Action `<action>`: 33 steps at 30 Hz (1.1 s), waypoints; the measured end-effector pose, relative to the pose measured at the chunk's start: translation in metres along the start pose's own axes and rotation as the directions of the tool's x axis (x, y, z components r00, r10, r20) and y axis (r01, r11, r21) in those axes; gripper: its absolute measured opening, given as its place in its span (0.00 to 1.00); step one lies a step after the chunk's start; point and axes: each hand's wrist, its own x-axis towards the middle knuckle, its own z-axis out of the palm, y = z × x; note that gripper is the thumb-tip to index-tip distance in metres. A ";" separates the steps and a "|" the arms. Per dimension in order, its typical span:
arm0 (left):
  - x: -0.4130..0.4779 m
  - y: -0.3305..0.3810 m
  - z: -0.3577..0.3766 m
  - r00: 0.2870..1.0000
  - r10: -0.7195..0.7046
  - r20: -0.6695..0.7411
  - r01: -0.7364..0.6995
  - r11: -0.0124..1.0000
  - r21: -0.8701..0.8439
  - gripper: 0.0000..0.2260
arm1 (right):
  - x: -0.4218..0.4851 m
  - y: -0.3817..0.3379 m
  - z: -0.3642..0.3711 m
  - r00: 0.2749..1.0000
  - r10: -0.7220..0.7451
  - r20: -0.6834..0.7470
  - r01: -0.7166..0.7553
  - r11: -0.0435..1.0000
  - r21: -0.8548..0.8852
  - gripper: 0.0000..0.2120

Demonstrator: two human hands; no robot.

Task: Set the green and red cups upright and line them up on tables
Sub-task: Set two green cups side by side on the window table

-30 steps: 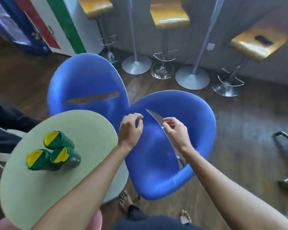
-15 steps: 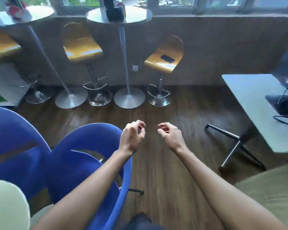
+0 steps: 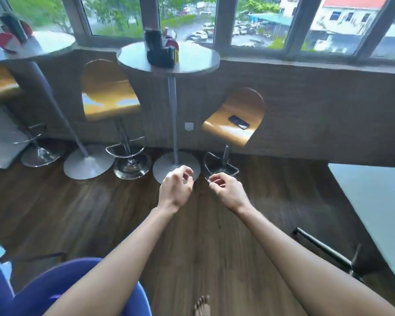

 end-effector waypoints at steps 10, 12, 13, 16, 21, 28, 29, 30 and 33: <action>0.244 0.022 -0.024 0.990 0.042 -0.133 -0.041 0.999 0.012 0.06 | 0.244 -0.092 -0.038 0.986 -0.161 -0.053 0.165 0.982 0.093 0.09; 0.293 0.019 -0.029 0.986 0.041 -0.163 -0.038 0.999 0.026 0.06 | 0.296 -0.109 -0.039 0.977 -0.203 -0.061 0.208 0.973 0.095 0.10; 0.316 0.017 -0.031 0.984 0.040 -0.173 -0.035 0.999 0.034 0.06 | 0.321 -0.117 -0.039 0.974 -0.218 -0.063 0.224 0.970 0.099 0.10; 0.388 0.013 -0.041 0.975 0.021 -0.221 -0.014 0.999 0.034 0.06 | 0.394 -0.145 -0.039 0.964 -0.261 -0.048 0.265 0.955 0.133 0.11; 0.491 0.002 -0.065 0.948 0.011 -0.318 -0.019 1.000 -0.021 0.07 | 0.507 -0.197 -0.035 0.926 -0.378 0.027 0.368 0.915 0.167 0.15; 0.619 -0.038 -0.086 0.907 -0.071 -0.415 -0.020 0.977 -0.211 0.11 | 0.625 -0.233 -0.005 0.918 -0.368 0.147 0.353 0.928 0.118 0.30; 0.634 -0.043 -0.088 0.908 -0.079 -0.412 -0.020 0.973 -0.231 0.14 | 0.634 -0.235 -0.002 0.913 -0.368 0.178 0.354 0.929 0.106 0.34; 0.648 -0.047 -0.089 0.913 -0.091 -0.397 -0.015 0.967 -0.256 0.17 | 0.642 -0.235 0.001 0.906 -0.361 0.222 0.347 0.933 0.100 0.38; 0.684 -0.060 -0.092 0.951 -0.102 -0.293 0.002 0.947 -0.322 0.29 | 0.661 -0.226 0.013 0.881 -0.337 0.333 0.333 0.940 0.072 0.47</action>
